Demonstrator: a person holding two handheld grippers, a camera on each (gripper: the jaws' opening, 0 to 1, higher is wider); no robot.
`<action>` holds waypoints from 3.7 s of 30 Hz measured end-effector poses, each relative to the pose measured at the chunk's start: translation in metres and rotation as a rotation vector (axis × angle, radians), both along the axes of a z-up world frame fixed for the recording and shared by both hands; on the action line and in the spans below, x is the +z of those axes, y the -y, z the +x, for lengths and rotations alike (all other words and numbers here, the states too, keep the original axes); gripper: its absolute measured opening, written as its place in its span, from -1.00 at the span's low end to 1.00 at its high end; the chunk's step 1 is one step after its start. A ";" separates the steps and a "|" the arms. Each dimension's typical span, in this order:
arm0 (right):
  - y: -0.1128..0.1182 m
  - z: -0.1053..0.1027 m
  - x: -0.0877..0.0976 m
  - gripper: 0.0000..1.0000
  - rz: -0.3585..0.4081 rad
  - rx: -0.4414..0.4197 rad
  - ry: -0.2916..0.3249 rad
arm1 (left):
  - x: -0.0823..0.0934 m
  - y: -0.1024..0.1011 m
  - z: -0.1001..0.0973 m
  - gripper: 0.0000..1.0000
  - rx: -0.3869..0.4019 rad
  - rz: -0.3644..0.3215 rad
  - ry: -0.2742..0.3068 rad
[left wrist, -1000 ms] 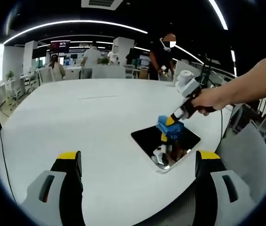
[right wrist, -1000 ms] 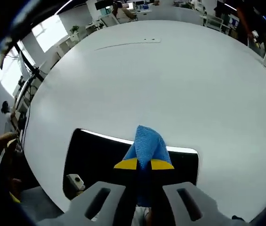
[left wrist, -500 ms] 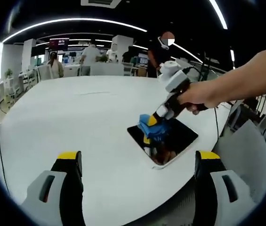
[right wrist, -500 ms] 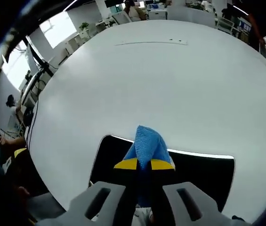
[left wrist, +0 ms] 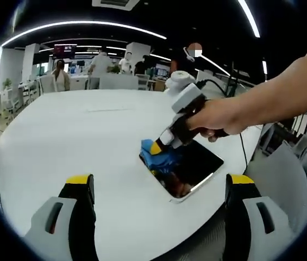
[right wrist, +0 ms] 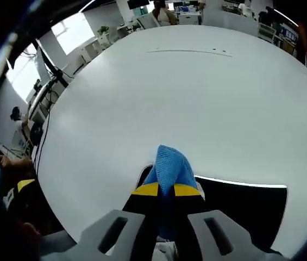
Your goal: Wipe the mirror surface with the cleaning cloth until all visible marks leave the cleaned area.
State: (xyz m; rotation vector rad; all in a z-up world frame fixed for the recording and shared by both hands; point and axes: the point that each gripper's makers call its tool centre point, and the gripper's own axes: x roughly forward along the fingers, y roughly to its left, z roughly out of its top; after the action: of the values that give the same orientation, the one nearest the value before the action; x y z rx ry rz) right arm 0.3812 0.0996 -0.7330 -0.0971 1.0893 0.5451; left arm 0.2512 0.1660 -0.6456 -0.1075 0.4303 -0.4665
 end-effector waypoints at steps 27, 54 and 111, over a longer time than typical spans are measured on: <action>-0.009 -0.018 0.003 -0.98 0.015 -0.001 -0.050 | -0.009 -0.009 0.002 0.95 0.009 0.097 0.023; -0.011 -0.051 -0.005 -0.98 0.010 0.066 -0.104 | -0.015 -0.013 0.000 0.95 0.012 0.108 0.000; -0.009 -0.065 0.001 -0.98 0.043 0.093 -0.122 | -0.013 -0.020 0.002 0.98 0.050 0.111 -0.001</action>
State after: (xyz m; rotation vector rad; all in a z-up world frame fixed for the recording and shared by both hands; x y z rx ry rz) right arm 0.3159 0.1089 -0.7319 -0.0778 1.1952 0.6645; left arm 0.2528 0.1863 -0.6587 -0.0114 0.4528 -0.3925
